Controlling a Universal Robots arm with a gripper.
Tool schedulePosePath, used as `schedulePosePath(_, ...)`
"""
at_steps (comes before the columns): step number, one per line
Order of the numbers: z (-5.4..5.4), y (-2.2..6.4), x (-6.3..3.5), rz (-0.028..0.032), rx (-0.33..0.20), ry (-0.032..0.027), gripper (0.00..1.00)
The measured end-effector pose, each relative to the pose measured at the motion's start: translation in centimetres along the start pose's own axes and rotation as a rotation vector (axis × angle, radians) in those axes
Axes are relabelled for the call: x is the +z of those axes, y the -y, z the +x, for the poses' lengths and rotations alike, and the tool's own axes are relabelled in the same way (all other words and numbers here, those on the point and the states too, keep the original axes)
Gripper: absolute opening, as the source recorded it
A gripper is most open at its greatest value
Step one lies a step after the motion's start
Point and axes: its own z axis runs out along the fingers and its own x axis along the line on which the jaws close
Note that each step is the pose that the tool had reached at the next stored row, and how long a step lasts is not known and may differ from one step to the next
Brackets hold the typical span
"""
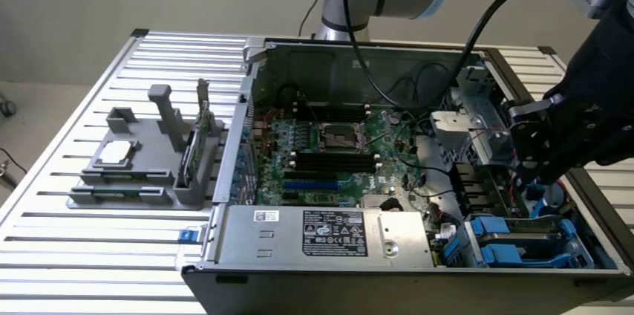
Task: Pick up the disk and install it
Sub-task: 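Insert the first disk wire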
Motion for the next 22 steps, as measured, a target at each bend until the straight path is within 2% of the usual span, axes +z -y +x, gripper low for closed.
schedulePosePath(22,-3.0,-0.25,0.22,0.0042,0.066,0.0059,0.28)
